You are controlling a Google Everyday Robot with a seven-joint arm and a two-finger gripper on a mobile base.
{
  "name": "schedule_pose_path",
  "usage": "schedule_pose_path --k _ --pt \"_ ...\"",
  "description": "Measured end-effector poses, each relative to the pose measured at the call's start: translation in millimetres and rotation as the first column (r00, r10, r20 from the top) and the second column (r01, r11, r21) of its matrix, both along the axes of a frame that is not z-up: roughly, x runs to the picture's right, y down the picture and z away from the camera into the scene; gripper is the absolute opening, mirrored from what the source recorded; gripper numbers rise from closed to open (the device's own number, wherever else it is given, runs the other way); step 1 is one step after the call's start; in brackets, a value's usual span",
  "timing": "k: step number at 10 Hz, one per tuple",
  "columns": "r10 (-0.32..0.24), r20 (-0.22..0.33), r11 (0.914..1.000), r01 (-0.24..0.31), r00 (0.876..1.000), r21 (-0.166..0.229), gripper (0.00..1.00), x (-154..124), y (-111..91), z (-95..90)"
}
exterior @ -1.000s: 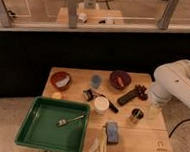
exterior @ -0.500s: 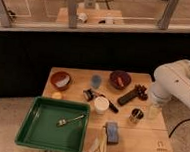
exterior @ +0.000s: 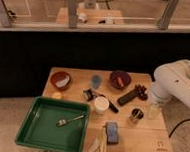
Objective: Place eraser in paper cup
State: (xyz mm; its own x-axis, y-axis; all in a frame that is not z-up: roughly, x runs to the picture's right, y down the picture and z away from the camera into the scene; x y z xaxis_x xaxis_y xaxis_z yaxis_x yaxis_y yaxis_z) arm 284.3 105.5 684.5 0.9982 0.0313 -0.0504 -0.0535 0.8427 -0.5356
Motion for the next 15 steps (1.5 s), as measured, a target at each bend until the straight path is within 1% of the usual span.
schedule_pose_path --k 10,11,12,13,14,15 --pt "0.0 0.0 1.0 0.0 1.0 0.0 0.8 0 0 0.1" --pt "-0.007 -0.003 0.9999 0.007 1.0 0.011 0.8 1 -2 2.0" --pt "-0.013 -0.007 0.9996 0.013 1.0 0.025 0.8 4 -7 8.7" --pt "-0.029 -0.003 0.9986 0.029 1.0 0.043 0.8 4 -17 19.9" --pt "-0.049 0.001 0.9972 0.049 0.999 0.056 0.8 4 -28 33.2" --pt "-0.076 0.014 0.9948 0.075 0.997 0.07 0.8 0 -44 49.6"
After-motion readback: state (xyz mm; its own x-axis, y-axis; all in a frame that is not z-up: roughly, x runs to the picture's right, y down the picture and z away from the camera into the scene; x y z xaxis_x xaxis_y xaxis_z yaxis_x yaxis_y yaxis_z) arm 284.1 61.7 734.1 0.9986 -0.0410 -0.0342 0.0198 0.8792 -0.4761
